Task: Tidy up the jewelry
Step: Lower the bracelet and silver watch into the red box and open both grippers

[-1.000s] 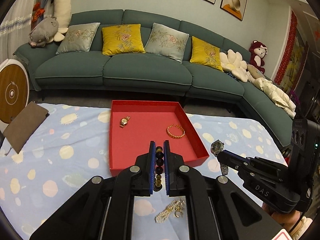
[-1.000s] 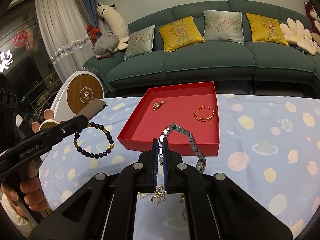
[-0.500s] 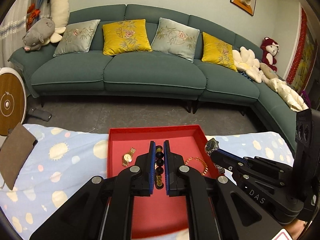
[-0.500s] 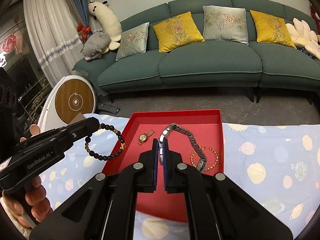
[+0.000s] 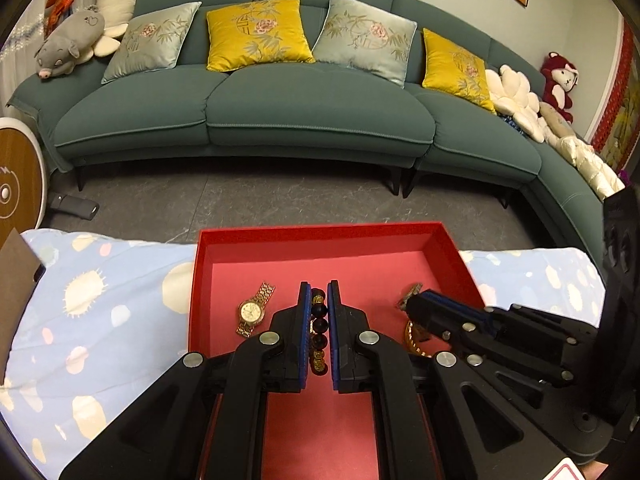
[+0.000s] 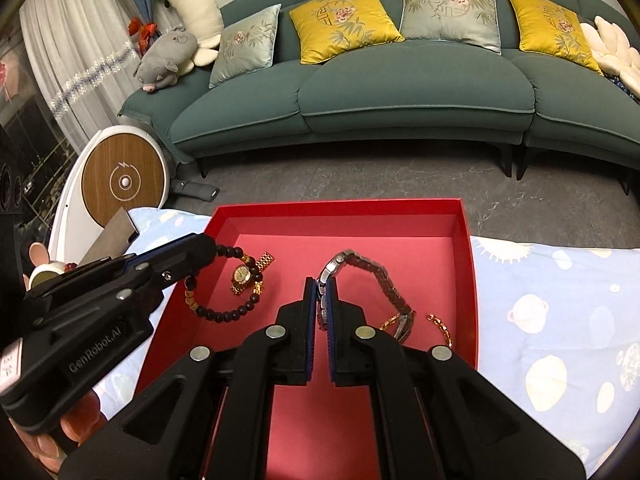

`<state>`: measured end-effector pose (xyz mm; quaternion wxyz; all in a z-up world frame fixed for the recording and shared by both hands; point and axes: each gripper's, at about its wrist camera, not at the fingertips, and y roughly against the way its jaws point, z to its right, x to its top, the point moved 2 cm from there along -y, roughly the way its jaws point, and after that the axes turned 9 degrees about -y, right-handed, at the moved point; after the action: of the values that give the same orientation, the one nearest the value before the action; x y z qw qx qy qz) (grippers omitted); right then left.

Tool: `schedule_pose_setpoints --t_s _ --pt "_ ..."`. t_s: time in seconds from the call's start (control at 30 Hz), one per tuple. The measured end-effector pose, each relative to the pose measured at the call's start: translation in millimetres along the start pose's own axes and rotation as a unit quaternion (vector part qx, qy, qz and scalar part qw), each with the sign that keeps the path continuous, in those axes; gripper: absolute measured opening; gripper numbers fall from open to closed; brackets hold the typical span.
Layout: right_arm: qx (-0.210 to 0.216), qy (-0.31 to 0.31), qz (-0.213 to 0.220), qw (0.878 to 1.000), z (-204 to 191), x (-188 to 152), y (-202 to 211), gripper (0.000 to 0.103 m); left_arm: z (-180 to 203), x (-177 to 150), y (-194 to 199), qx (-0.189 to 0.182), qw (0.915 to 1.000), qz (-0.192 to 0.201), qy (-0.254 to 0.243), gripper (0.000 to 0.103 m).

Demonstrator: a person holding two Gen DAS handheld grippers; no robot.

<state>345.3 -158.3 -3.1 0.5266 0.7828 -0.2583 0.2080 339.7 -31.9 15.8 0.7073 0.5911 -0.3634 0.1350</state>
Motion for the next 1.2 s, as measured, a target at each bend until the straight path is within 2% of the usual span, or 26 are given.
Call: schedule_pose_setpoints --t_s 0.17,0.23,0.27,0.43,0.6,0.77,0.87,0.93,1.1,1.2 --pt "0.001 0.002 0.018 1.0 0 -3 6 0.007 4 -8 0 0.027 0.9996 0.006 -0.006 0.012" --pt "0.004 0.003 0.025 1.0 0 -5 11 0.007 5 -10 4 0.039 0.9992 0.011 -0.006 0.031" --pt "0.005 0.001 0.028 1.0 0 -7 15 0.007 5 -11 7 0.04 0.999 0.015 -0.006 0.033" --pt "0.015 0.007 0.042 0.999 -3 -16 44 0.007 6 -17 31 0.049 0.9984 0.026 -0.009 0.034" --pt "0.03 0.005 0.057 0.998 -5 -36 91 0.01 12 -33 76 0.061 0.9972 0.04 -0.014 0.034" --pt "0.031 0.011 0.081 0.996 -9 -67 153 0.02 16 -67 123 0.066 0.9972 0.035 -0.007 0.041" --pt "0.017 0.016 0.09 0.996 -10 -94 186 0.034 18 -95 145 0.077 0.9965 0.031 -0.009 0.046" --pt "0.008 0.023 0.092 0.995 -9 -116 202 0.034 18 -115 154 0.086 0.9961 0.021 -0.003 0.052" --pt "-0.031 0.031 0.081 0.996 -2 -171 211 0.046 26 -164 162 0.083 0.9965 -0.007 0.006 0.057" --pt "-0.046 0.022 0.059 0.997 8 -193 200 0.046 33 -187 160 0.085 0.9963 -0.011 0.002 0.059"
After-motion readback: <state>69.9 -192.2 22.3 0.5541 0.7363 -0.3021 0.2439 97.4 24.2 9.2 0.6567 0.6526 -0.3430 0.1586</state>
